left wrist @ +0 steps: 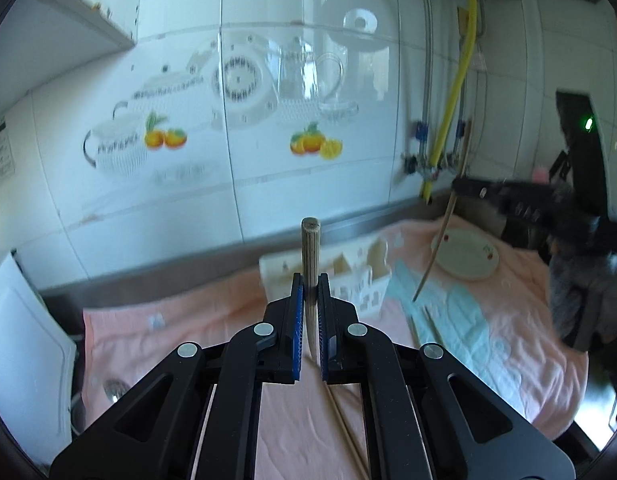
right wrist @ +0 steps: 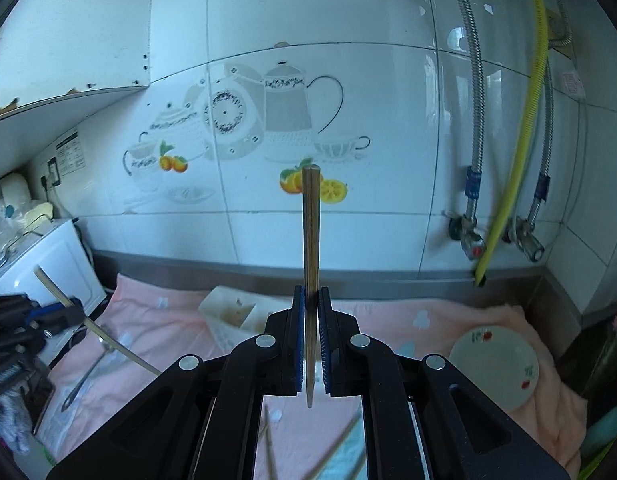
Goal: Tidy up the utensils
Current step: 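Carry the chopsticks upright to the white holder with both tools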
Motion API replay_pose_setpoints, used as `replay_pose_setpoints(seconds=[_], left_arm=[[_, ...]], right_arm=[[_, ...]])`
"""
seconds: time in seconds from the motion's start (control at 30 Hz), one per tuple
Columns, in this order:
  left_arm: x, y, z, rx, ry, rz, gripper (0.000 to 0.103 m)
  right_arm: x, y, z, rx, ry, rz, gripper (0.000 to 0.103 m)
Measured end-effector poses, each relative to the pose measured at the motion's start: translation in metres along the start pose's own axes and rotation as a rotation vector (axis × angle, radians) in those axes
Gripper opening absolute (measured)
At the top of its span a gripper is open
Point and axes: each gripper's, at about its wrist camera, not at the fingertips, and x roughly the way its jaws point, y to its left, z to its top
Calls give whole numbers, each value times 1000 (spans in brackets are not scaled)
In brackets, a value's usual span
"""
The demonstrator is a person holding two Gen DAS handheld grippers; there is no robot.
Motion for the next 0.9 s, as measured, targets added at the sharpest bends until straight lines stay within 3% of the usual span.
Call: replay_pose_setpoints(seconds=[0.43, 0.6, 0.9], left_arm=[[38, 19, 80, -27, -141, 39, 5], [62, 28, 82, -68, -125, 30, 5], [112, 39, 54, -119, -39, 13, 5]], right_arm=[[57, 7, 32, -35, -35, -40, 7], [75, 6, 30, -21, -36, -40, 2], [94, 7, 12, -35, 13, 9, 5]])
